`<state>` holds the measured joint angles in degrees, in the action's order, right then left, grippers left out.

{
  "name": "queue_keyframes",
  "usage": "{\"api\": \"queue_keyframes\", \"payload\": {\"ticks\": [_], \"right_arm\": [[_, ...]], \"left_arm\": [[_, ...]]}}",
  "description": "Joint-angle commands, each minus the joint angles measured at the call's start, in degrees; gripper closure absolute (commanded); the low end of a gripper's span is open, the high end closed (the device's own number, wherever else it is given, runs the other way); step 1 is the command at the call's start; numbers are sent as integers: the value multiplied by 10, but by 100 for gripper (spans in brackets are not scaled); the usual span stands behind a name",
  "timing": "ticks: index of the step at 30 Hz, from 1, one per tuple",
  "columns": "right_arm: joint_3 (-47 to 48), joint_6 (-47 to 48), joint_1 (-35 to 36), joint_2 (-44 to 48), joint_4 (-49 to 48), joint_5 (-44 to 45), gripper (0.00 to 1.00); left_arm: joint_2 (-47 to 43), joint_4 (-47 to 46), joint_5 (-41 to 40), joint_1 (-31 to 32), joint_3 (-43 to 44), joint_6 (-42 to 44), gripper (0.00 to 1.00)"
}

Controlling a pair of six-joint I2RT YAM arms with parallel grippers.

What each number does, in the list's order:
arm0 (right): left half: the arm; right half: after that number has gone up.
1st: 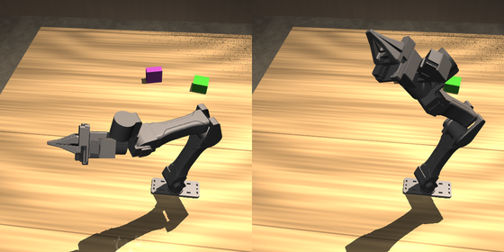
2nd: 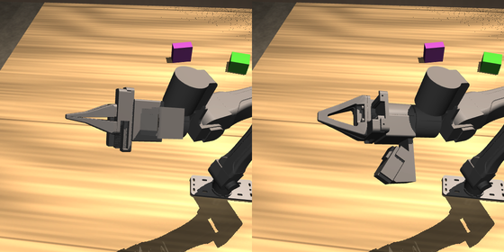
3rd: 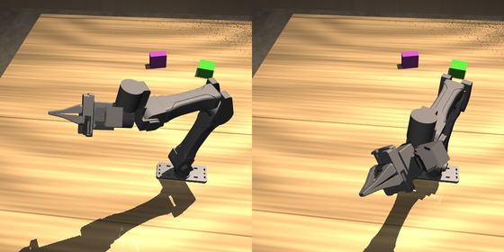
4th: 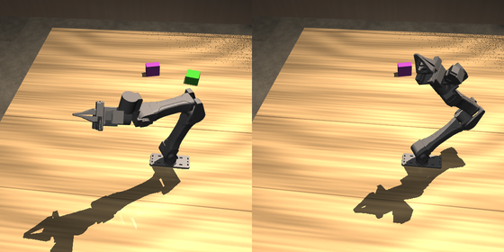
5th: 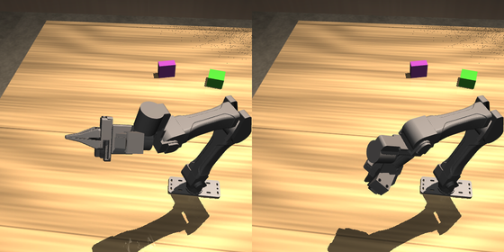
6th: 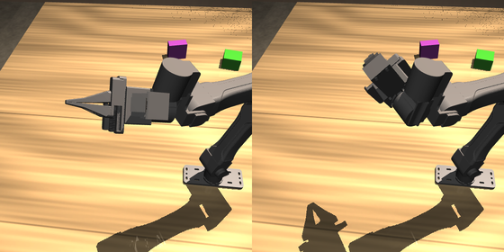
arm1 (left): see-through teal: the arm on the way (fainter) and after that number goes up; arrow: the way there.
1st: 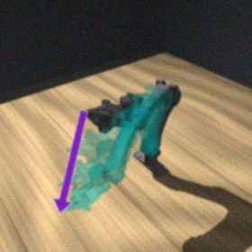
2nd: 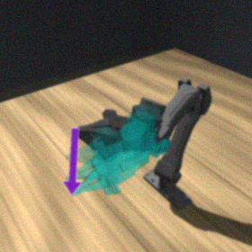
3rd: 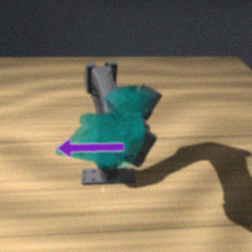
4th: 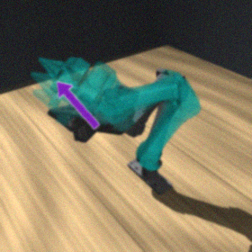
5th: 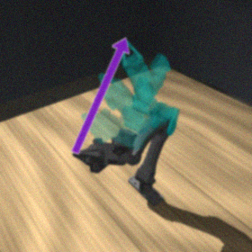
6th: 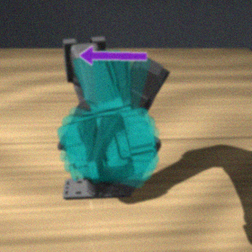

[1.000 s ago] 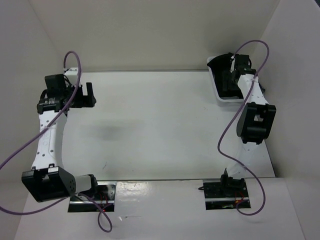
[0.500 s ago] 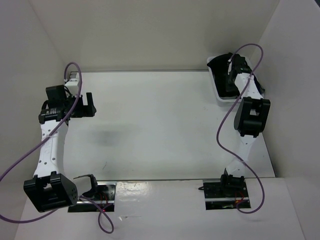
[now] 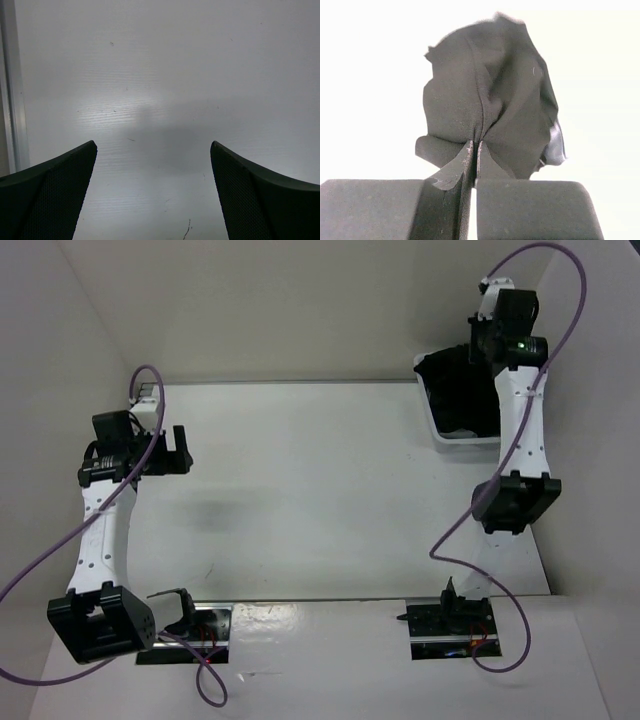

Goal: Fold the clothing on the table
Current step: Move the skirt to the center of the board, then flatten the skirt out

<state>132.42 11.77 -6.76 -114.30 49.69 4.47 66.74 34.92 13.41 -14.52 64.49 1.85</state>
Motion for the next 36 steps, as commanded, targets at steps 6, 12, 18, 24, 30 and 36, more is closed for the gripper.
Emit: {"api": "queue_keyframes", "payload": {"ticks": [6, 12, 18, 24, 30, 36], "right_arm": [[4, 59, 174, 145, 65, -262, 100], [-209, 76, 271, 164, 31, -131, 1], [-332, 102, 301, 181, 3, -55, 1], [-389, 180, 442, 188, 83, -110, 1], [-455, 156, 543, 139, 37, -57, 1], [-435, 80, 588, 82, -50, -63, 1]], "left_arm": [[21, 25, 7, -2, 58, 28, 0], [21, 38, 14, -2, 57, 40, 0], [-10, 51, 25, -2, 6, 56, 0], [-63, 73, 53, -2, -4, 77, 0], [-123, 92, 31, -15, 2, 77, 0], [-160, 100, -25, -46, 2, 59, 0]]}}
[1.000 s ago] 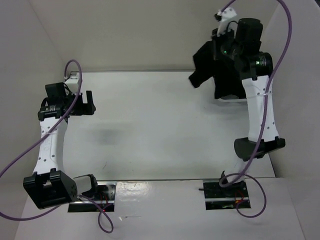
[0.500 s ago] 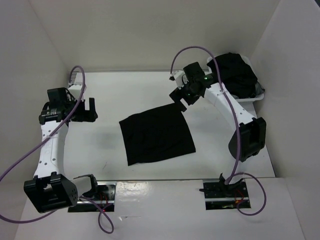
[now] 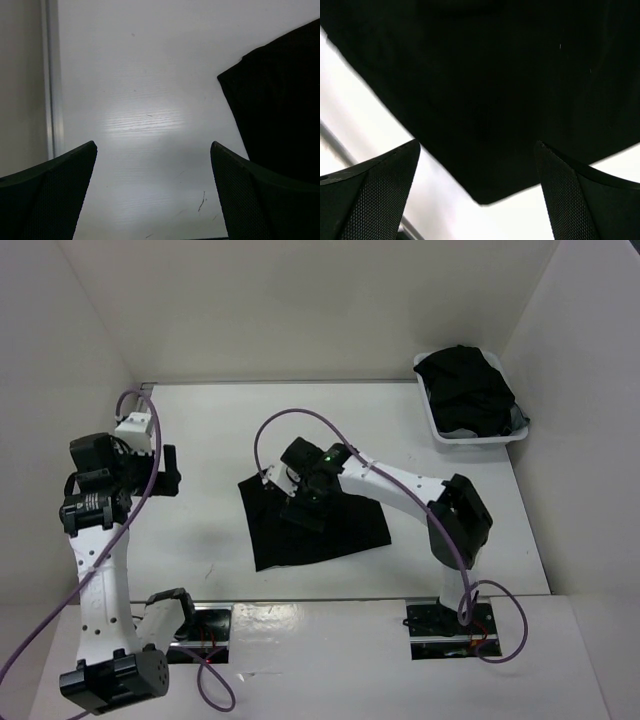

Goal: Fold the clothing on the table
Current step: Flatten the skirt out

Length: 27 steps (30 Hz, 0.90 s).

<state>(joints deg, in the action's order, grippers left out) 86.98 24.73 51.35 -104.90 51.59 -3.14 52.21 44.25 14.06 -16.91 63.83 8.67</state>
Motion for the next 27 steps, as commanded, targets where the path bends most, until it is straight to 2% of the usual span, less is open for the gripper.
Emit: {"api": "queue_keyframes", "payload": {"ticks": [1, 10, 22, 27], "right_arm": [[26, -64, 7, -17, -77, 2, 1], [134, -74, 12, -105, -130, -5, 1], [144, -31, 23, -213, -135, -28, 1], [163, -31, 23, -237, -135, -28, 5]], "left_arm": [[-25, 7, -37, -29, 2, -9, 0], [-75, 7, -32, -111, -20, -22, 0], [-75, 7, -19, -111, -20, -22, 0], [-75, 7, -19, -111, -20, -22, 0]]}}
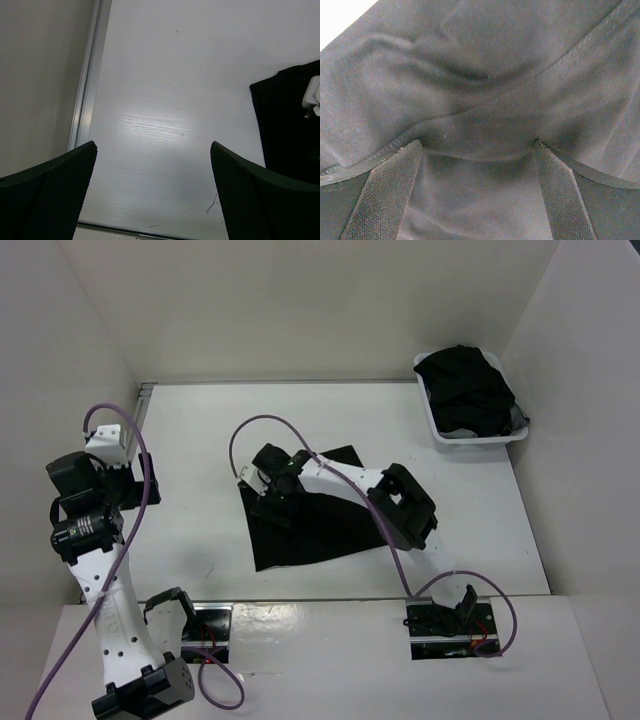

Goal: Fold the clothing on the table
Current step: Flatten the skirt out

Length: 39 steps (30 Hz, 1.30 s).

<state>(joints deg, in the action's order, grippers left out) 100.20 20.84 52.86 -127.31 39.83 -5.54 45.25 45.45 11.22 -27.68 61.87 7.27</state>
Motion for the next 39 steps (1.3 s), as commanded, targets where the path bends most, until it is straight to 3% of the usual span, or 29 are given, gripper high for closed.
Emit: {"api": "queue_keyframes", "payload": {"ticks": [1, 7, 11, 18, 22, 26, 31, 32, 34, 39], "right_arm": [[40, 8, 8, -22, -18, 2, 6], [145, -77, -16, -94, 6, 25, 6], [229, -156, -69, -138, 23, 102, 6], [279, -219, -165, -158, 38, 169, 5], [228, -238, -179, -75, 32, 176, 2], [192, -242, -179, 4, 26, 199, 2], [156, -190, -179, 120, 45, 158, 1], [88, -140, -179, 190, 25, 152, 1], [28, -119, -179, 246, 4, 197, 1], [-61, -102, -241, 329, -2, 207, 1]], "left_arm": [[-5, -5, 9, -4, 0, -8, 0], [5, -5, 9, -4, 0, -8, 0], [11, -11, 20, -4, -5, -8, 0], [34, -11, 69, -4, -5, 8, 0], [85, -16, 159, 9, 6, 31, 0], [167, -16, 201, 43, 42, 36, 0], [262, -34, 207, 155, 126, 19, 0], [322, -69, 202, 209, 148, -8, 0], [377, -100, 202, 253, 160, -50, 0], [482, -186, 227, 305, 151, -179, 4]]}}
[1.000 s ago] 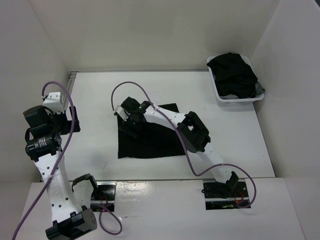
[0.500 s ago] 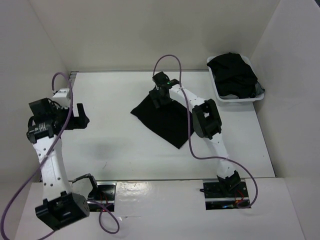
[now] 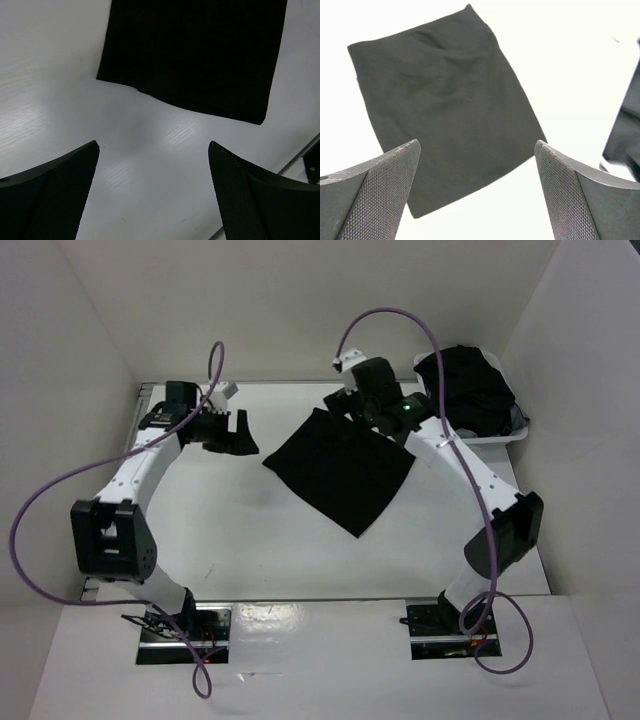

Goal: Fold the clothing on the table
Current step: Flatten the skirt out

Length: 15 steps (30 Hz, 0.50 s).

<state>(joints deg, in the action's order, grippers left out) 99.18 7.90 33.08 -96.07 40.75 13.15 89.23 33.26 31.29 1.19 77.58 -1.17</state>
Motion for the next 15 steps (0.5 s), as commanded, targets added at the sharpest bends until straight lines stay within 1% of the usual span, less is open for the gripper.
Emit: {"api": "queue_keyframes", "payload": {"ticks": [1, 2, 3, 4, 5, 7, 11, 12, 15], "right_arm": [[-63, 27, -54, 25, -11, 20, 1], [-85, 27, -64, 34, -17, 20, 1], [-94, 27, -78, 47, -17, 20, 1], [-101, 27, -85, 47, -17, 20, 1], [-107, 27, -92, 54, -17, 20, 1], [-113, 27, -108, 55, -17, 27, 1], [-125, 27, -121, 61, -17, 27, 1], [-125, 27, -121, 61, -17, 27, 1], [-125, 27, -121, 45, -12, 27, 1]], "left_arm": [[76, -79, 21, 16, -6, -150, 5], [95, -96, 15, 23, -6, -178, 12], [114, -96, -2, 23, -6, -198, 16], [149, -96, -22, 23, 16, -233, 19], [163, -96, -37, 28, 21, -248, 21], [197, -91, -65, 29, 32, -284, 24], [246, -92, -52, 35, 63, -319, 27], [262, -87, -64, 43, 82, -324, 29], [291, -80, -76, 57, 96, -338, 32]]}}
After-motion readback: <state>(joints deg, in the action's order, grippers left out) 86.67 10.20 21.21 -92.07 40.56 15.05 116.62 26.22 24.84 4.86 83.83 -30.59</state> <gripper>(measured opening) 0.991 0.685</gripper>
